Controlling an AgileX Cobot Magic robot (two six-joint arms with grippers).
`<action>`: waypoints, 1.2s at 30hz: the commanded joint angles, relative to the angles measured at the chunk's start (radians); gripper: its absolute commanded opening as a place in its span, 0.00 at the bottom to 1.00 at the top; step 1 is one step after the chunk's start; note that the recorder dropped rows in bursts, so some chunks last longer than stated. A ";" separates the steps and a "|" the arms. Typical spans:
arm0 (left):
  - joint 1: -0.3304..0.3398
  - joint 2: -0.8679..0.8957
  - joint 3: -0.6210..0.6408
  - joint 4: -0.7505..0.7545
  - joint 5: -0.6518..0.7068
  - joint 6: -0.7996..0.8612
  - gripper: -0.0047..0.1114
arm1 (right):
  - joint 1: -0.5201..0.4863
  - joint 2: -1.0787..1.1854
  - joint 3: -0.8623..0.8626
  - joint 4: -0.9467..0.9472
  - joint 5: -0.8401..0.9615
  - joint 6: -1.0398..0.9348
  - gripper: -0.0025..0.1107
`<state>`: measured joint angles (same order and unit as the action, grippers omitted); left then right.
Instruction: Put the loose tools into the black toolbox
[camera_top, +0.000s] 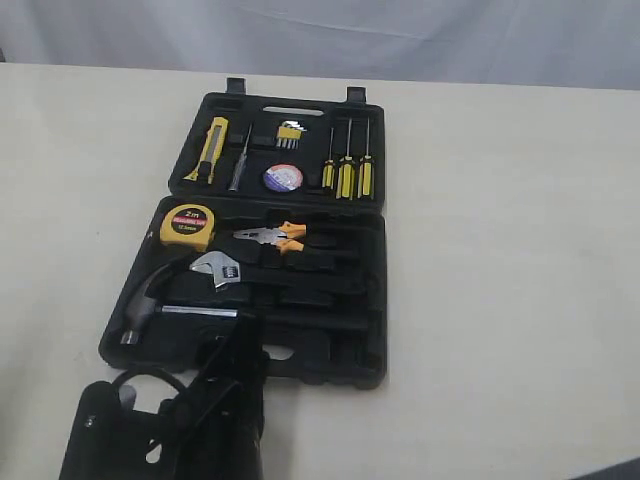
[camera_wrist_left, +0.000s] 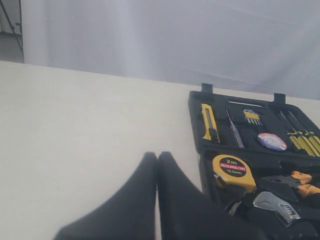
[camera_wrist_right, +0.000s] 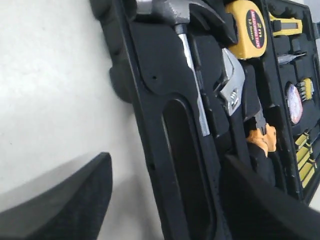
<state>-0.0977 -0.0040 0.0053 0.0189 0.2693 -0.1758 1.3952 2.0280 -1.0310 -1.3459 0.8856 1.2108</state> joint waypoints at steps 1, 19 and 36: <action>-0.006 0.004 -0.005 0.004 0.001 -0.001 0.04 | -0.027 0.034 -0.003 -0.026 -0.003 -0.007 0.55; -0.006 0.004 -0.005 0.004 0.001 -0.001 0.04 | -0.091 0.073 -0.003 -0.075 -0.063 -0.007 0.21; -0.006 0.004 -0.005 0.004 0.001 -0.001 0.04 | -0.068 -0.084 -0.007 0.073 -0.017 -0.286 0.02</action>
<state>-0.0977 -0.0040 0.0053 0.0189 0.2693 -0.1758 1.3153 2.0295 -1.0333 -1.3382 0.8080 1.0010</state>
